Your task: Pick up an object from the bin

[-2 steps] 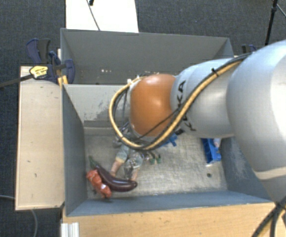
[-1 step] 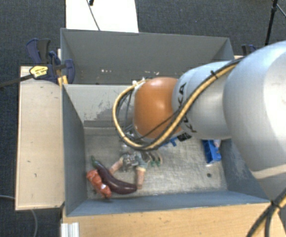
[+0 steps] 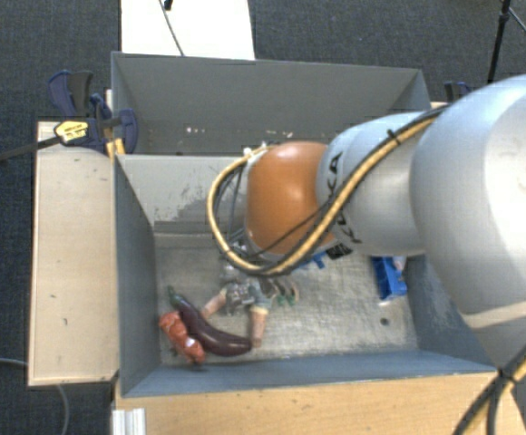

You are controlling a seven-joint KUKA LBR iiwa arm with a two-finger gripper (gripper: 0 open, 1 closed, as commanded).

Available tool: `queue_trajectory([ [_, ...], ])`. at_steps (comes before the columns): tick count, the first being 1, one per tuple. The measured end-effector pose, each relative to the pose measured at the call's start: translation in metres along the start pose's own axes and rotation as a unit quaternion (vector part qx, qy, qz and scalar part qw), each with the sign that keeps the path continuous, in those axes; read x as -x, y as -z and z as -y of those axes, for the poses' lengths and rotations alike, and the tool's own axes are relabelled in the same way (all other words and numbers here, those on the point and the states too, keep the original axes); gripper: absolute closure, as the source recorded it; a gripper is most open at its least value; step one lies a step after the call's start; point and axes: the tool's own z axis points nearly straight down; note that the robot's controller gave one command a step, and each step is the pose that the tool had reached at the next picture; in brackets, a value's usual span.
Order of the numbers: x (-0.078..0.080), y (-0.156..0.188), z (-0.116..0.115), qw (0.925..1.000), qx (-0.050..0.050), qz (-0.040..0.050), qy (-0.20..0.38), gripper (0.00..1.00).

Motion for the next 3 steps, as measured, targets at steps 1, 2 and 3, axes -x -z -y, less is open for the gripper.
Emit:
queue_trajectory([
  [1,0.0,0.001,0.0,1.0,0.0,0.0005,0.0,1.0],
  [2,0.0,0.006,0.0,1.0,-0.001,0.0009,-0.001,1.0],
  [3,0.0,0.012,0.001,1.0,-0.001,0.0006,-0.001,1.0],
])
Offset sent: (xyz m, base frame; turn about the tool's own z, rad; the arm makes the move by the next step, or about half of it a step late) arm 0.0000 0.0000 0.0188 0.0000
